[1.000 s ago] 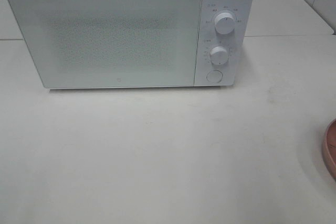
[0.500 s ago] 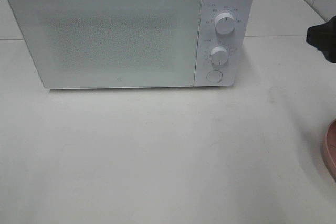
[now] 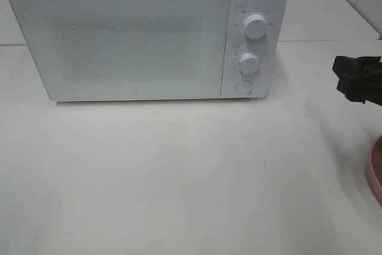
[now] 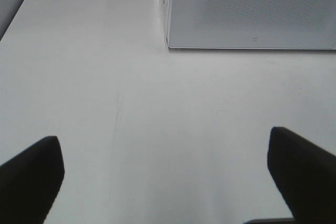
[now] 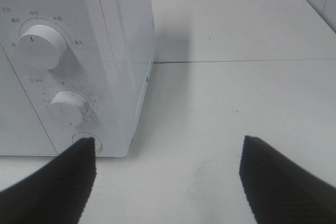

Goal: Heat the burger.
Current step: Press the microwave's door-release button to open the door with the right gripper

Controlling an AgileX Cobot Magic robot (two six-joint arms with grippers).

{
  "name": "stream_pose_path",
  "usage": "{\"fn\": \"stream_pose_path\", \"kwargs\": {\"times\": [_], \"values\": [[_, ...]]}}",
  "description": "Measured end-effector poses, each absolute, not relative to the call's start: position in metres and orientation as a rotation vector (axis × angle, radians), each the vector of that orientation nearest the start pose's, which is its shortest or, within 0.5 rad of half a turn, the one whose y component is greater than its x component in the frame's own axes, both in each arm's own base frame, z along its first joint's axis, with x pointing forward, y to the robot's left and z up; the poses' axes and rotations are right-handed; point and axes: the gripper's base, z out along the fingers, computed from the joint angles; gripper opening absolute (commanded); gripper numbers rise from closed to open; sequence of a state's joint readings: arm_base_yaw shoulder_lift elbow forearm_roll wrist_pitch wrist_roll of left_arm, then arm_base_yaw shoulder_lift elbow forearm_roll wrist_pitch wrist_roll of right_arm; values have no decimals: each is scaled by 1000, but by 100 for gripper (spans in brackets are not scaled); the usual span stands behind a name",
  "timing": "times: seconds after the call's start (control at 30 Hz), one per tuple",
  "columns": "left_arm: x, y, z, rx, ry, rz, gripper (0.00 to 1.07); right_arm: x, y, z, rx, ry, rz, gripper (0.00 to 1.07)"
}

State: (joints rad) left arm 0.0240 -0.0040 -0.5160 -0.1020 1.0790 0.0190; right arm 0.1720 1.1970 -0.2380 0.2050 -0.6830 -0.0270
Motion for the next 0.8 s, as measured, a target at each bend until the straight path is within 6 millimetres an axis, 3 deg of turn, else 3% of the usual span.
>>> {"fn": "stream_pose_path", "kwargs": {"times": [0.8], "values": [[-8,-8,281,2,2040,-95,98,201,101,143,-38,1773,-63,74]]}}
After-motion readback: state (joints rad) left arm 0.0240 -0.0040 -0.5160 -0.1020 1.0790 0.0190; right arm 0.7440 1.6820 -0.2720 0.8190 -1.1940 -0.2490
